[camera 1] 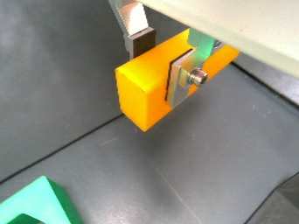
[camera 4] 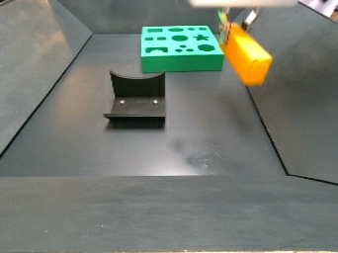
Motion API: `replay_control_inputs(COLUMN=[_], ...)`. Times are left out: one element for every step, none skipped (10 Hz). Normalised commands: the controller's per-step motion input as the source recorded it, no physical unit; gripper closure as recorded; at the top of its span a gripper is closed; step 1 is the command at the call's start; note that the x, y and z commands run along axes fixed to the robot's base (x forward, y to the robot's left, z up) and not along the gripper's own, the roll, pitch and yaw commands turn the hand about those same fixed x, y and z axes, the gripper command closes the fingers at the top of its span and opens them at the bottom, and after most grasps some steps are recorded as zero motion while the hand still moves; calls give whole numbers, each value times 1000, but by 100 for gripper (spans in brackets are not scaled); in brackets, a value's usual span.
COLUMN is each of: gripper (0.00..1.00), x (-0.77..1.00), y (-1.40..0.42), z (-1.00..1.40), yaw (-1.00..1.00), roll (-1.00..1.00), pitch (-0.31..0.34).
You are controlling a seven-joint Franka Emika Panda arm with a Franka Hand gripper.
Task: Pick up the rectangle object. Move up. Place the rectangle object on the fixture. Regrasp the rectangle object. Move to above the board. Insert the rectangle object.
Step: Place the rectangle object on the fixture.
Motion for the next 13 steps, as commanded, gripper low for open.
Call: replay_control_inputs(gripper=[100,100,100,100,100,100,100,100,100,100,100,100,100], x=[-1,4,8,1000,1000,1000,1000,1000,1000,1000,1000,1000,1000], y=[17,17,18,293,289,256,242,219,210,193,185,170,161], z=[601,447,292,-147,-172,-145,-130,-116,-112,-100,-93,-83,-76], yaw=[-8,-5,-3,-750,-719,-489,-373,-210,-137,-83,-66,-46,-39], roll=[52,57,61,43,29,-38,-40,-46,-54,-65,-71,-84,-93], pitch=[58,69,77,403,403,345,305,229,184,150,142,137,136])
